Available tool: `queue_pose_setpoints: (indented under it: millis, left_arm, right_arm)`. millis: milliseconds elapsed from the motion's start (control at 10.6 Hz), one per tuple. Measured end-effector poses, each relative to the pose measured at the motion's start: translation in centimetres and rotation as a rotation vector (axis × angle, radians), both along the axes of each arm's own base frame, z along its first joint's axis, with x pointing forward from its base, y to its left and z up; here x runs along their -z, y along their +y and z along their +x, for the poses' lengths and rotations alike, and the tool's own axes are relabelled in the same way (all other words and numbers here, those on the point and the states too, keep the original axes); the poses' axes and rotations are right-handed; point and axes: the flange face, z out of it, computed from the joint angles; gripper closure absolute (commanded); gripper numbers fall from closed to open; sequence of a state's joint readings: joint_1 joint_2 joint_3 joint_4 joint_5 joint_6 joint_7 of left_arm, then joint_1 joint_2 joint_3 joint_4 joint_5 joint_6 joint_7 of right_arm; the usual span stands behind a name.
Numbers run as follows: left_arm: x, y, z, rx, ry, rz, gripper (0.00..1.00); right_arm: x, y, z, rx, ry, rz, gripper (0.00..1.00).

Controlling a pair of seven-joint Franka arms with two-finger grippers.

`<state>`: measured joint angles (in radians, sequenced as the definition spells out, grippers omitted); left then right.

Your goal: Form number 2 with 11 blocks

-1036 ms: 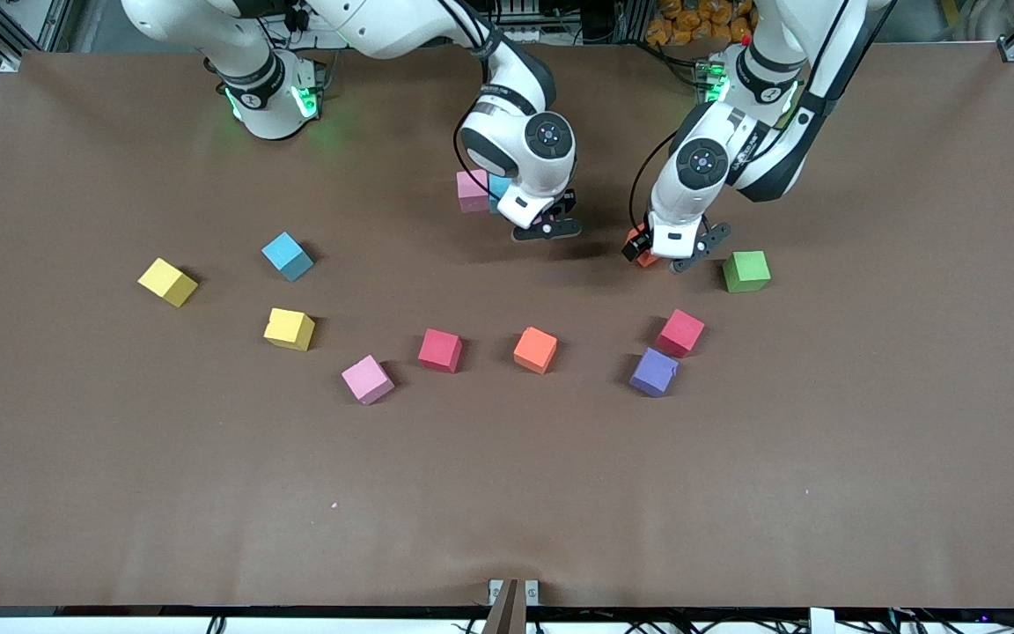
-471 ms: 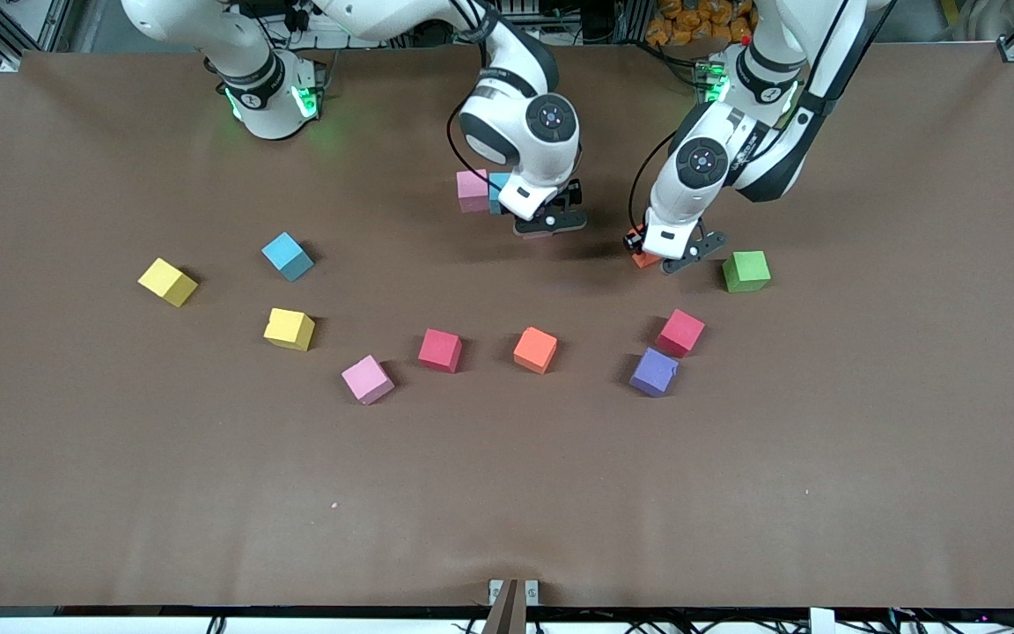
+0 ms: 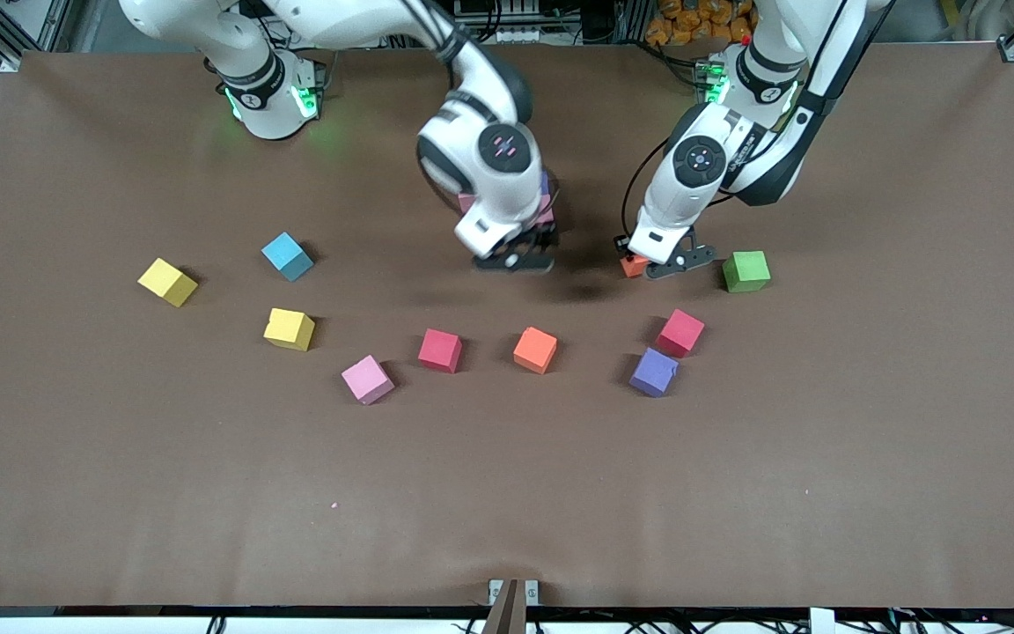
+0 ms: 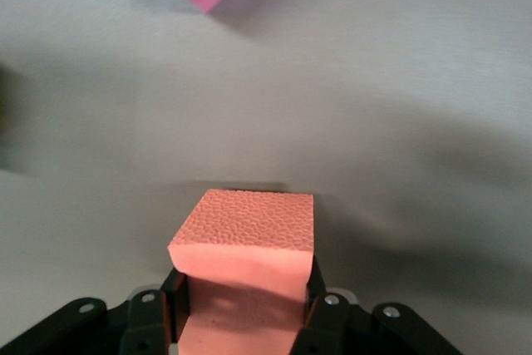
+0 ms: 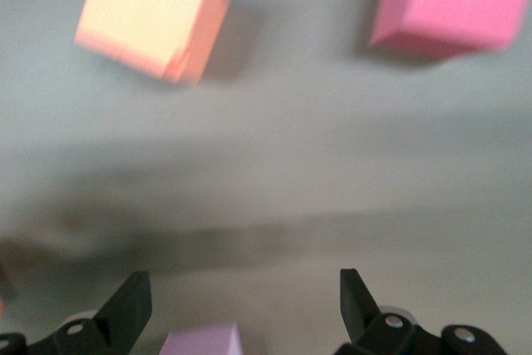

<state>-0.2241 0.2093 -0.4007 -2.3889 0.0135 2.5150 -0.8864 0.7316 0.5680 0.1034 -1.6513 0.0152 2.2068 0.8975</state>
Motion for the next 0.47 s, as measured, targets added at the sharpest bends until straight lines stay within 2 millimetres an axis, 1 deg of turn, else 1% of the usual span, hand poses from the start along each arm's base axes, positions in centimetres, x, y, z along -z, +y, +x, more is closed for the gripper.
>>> queue_pose_setpoints:
  millis: [94,188,283,377,471]
  left_arm:
    - [-0.8,-1.2,0.6,0.027,0.007,0.003,0.72]
    - [-1.6,-2.6,1.3,0.052,0.015,0.007,0.72]
    - [-2.0,-4.2,1.9,0.073,0.020,0.010,0.71]
    - [-2.0,-5.8,2.3,0.095,0.019,0.011,0.71]
    - [-1.8,-7.3,2.5,0.121,0.014,0.010,0.71]
  right_arm:
    - [-0.3,-1.9,2.4,0.030,-0.015,-0.003,0.00]
    - [0.1,-4.0,4.4,0.036,-0.029,-0.023,0.00]
    - [1.2,-6.1,6.2,0.031,-0.036,-0.046,0.00]
    - [2.0,-7.8,7.8,0.026,-0.038,-0.055,0.00]
    - [2.7,-9.2,9.1,0.017,-0.035,-0.056,0.00]
